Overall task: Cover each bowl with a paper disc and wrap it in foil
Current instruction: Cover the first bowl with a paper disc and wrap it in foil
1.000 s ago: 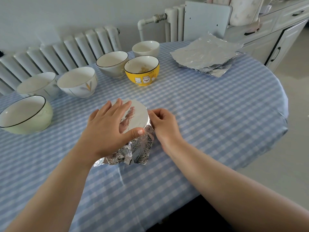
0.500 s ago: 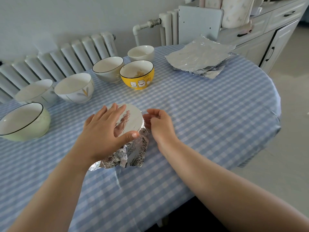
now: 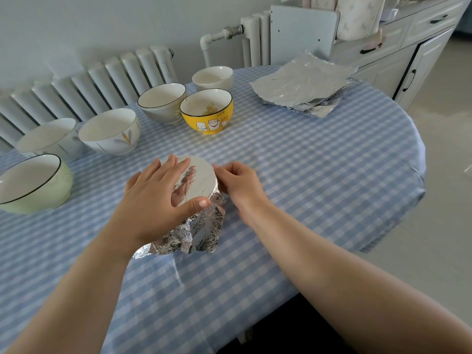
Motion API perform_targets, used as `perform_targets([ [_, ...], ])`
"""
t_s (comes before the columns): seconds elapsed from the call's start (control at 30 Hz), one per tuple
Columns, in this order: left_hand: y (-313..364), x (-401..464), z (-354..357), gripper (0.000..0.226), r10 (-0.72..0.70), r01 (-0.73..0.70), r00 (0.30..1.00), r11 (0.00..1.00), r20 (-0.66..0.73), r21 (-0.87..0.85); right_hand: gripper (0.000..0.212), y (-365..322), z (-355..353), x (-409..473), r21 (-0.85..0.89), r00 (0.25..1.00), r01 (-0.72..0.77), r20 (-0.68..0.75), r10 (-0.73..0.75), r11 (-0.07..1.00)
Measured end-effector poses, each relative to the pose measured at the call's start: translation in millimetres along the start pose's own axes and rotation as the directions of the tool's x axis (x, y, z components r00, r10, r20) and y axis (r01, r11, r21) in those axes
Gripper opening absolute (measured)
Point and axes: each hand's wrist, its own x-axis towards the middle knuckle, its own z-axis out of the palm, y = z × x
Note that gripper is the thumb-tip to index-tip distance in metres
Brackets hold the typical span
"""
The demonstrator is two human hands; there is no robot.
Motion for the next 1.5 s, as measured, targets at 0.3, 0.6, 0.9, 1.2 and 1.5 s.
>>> perform_targets([
  [0.3,2,0,-1,0.124,0.009,-0.009,1.000,1.000,0.015,0.013,0.009,0,-1,-27,0.278,0.984,0.130,-0.153,-0.090,0.952],
  [0.6,2,0,-2,0.127,0.008,-0.009,1.000,1.000,0.017,0.018,0.013,11,12,-54,0.118,0.978,0.167,-0.148,-0.149,0.979],
  [0.9,1,0,0,0.123,0.006,-0.006,1.000,1.000,0.003,0.022,0.019,20,19,-64,0.159,0.983,0.125,-0.153,-0.100,0.979],
  [1.2,2,0,0,0.128,0.012,-0.012,1.000,0.999,-0.006,0.031,0.031,15,17,-68,0.100,0.973,0.138,-0.199,-0.116,0.985],
  [1.5,1,0,0,0.123,0.010,-0.010,1.000,0.999,0.001,0.033,0.022,13,15,-69,0.096,0.977,0.110,-0.194,-0.090,0.989],
])
